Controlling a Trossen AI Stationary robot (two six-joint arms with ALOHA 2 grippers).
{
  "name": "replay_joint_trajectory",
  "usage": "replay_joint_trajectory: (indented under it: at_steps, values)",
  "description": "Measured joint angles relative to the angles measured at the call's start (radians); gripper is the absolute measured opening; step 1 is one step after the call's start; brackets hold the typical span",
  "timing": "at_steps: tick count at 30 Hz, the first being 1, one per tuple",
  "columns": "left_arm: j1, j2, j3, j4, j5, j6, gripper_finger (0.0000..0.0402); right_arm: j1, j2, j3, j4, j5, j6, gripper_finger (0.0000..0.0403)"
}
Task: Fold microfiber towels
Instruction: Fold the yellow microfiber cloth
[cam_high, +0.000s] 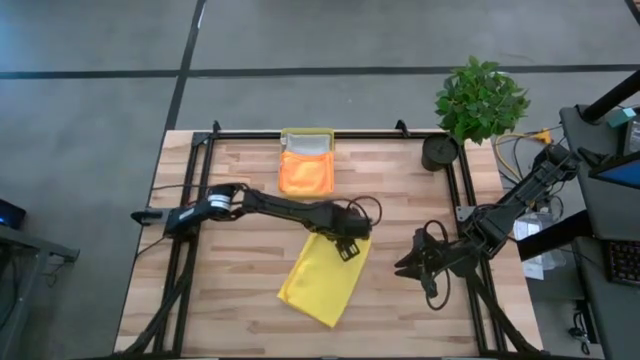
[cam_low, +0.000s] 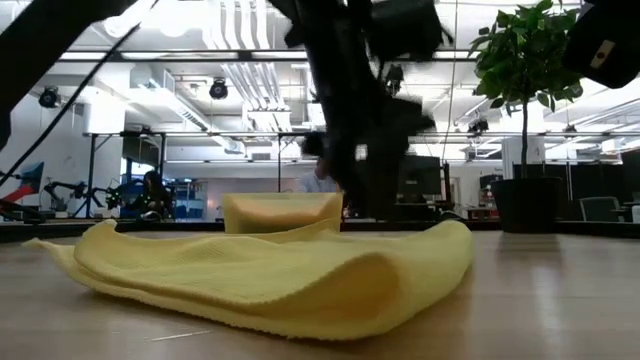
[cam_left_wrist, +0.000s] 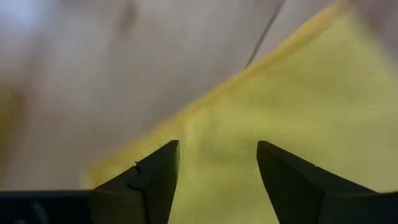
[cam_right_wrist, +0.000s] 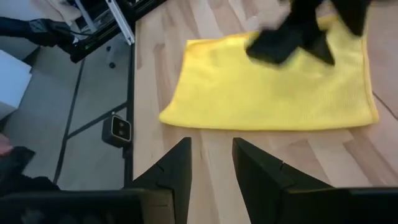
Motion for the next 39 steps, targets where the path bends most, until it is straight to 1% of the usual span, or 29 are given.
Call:
replay_joint_trajectory:
  at_steps: [2,5,8,10,12,14,16,18,20,25,27,33,35,37,39]
  values:
    - [0.002,-0.043,0.001,0.011,0.003,0.154,0.0203,0.0,0.0,0.0,0.001,0.009,-0.001,0.0112]
    - [-0.012,-0.103,-0.021,0.014,0.05,0.443,0.0203,0.0,0.0,0.0,0.007,0.031,-0.001,0.0112]
    - [-0.054,-0.127,-0.057,-0.003,0.141,0.672,0.0203,0.0,0.0,0.0,0.011,0.047,-0.001,0.0112]
    - [-0.089,-0.129,-0.066,-0.026,0.198,0.779,0.0203,0.0,0.0,0.0,0.018,0.047,-0.001,0.0112]
    - [-0.131,-0.132,-0.079,-0.036,0.228,0.863,0.0203,0.0,0.0,0.0,0.027,0.047,0.0,0.0112]
    - [-0.174,-0.126,-0.108,-0.037,0.226,0.937,0.0203,0.0,0.0,0.0,0.036,0.047,0.001,0.0112]
    - [-0.211,-0.114,-0.145,-0.028,0.201,0.976,0.0203,0.0,0.0,0.0,0.04,0.047,0.002,0.0112]
    - [-0.232,-0.103,-0.181,0.015,0.178,0.966,0.0203,0.0,0.0,0.0,0.04,0.047,0.008,0.0112]
    - [-0.238,-0.097,-0.204,0.038,0.154,0.9,0.0203,0.0,0.0,0.0,0.041,0.047,0.01,0.0112]
    - [-0.22,-0.052,-0.201,0.066,0.158,0.617,0.0203,0.0,0.0,0.0,0.054,0.047,0.01,0.0112]
    - [-0.203,-0.045,-0.2,0.096,0.181,0.494,0.0203,0.0,0.0,0.0,0.055,0.047,0.01,0.0112]
    - [-0.116,-0.039,-0.203,0.306,0.242,0.126,0.0203,0.0,0.0,0.0,0.054,0.047,0.005,0.0112]
    - [-0.087,-0.043,-0.205,0.359,0.258,0.08,0.0203,0.0,0.0,0.0,0.054,0.047,0.002,0.0112]
    - [-0.061,-0.053,-0.207,0.39,0.274,0.077,0.0203,0.0,0.0,0.0,0.055,0.046,0.002,0.0112]
    - [-0.042,-0.07,-0.208,0.387,0.284,0.092,0.0203,0.0,0.0,0.001,0.055,0.045,0.001,0.0112]
